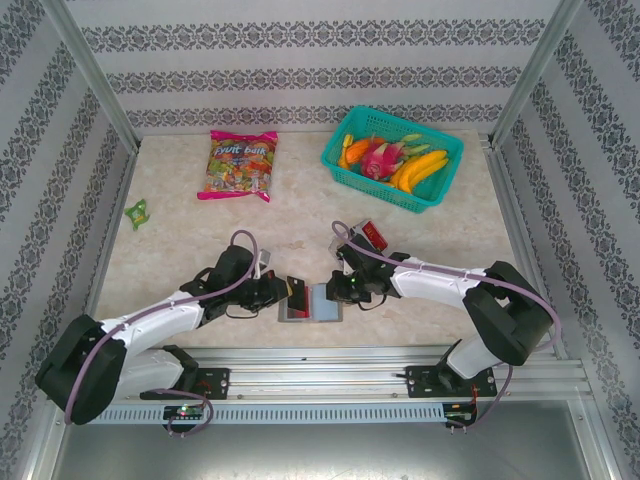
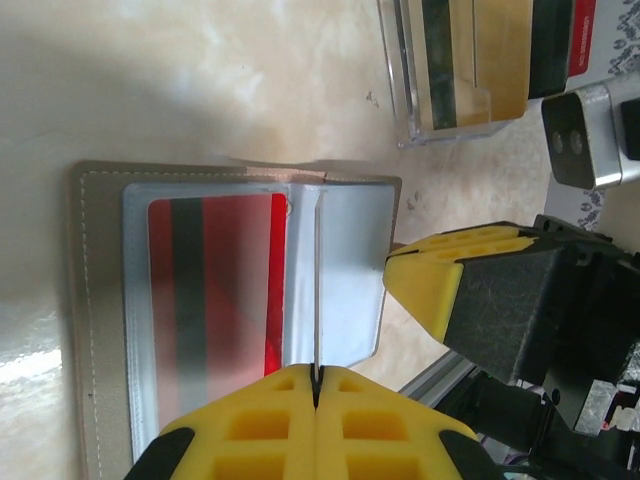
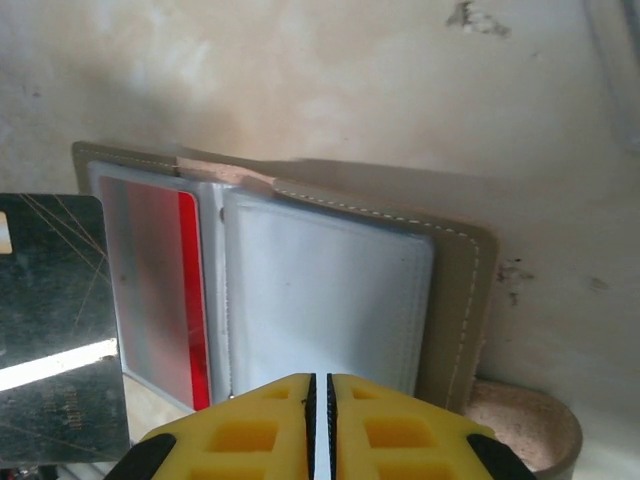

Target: Put the credit cards into the card holder

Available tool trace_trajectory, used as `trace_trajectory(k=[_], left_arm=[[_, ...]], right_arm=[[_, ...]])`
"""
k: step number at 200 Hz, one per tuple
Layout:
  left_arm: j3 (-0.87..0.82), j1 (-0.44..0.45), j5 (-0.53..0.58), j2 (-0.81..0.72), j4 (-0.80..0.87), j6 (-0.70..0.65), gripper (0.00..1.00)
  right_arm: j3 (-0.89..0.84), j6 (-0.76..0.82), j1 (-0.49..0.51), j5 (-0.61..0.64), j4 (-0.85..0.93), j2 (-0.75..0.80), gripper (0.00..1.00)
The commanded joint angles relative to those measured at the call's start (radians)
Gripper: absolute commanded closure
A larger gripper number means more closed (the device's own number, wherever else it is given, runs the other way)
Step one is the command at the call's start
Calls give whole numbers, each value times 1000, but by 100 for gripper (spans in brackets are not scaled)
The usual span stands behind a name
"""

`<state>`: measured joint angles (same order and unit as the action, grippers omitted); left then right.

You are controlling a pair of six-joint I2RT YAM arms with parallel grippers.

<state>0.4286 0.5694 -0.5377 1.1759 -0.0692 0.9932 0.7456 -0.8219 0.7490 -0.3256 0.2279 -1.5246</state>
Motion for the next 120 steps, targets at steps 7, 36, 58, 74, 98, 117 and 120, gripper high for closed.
trace_trajectory(k=[7, 36, 58, 74, 98, 117, 120], left_arm=[[27, 39, -11, 54, -82, -42, 100], [12, 68, 10, 112, -181, -28, 100], [-3, 79, 33, 128, -211, -28, 100], [-19, 86, 48, 138, -239, -32, 100], [-24, 92, 62, 173, -246, -34, 100], [-21, 98, 70, 183, -235, -39, 100], [-21, 98, 72, 182, -229, -39, 100]], right_arm=[[11, 21, 7, 56, 46, -12, 84], [-1, 7, 8, 45, 19, -35, 84], [-7, 4, 7, 44, 8, -50, 84], [-12, 1, 7, 43, -1, -60, 84], [-14, -2, 8, 42, -4, -70, 85], [-14, -1, 8, 42, 1, -71, 85], [-14, 0, 8, 43, 3, -71, 85]])
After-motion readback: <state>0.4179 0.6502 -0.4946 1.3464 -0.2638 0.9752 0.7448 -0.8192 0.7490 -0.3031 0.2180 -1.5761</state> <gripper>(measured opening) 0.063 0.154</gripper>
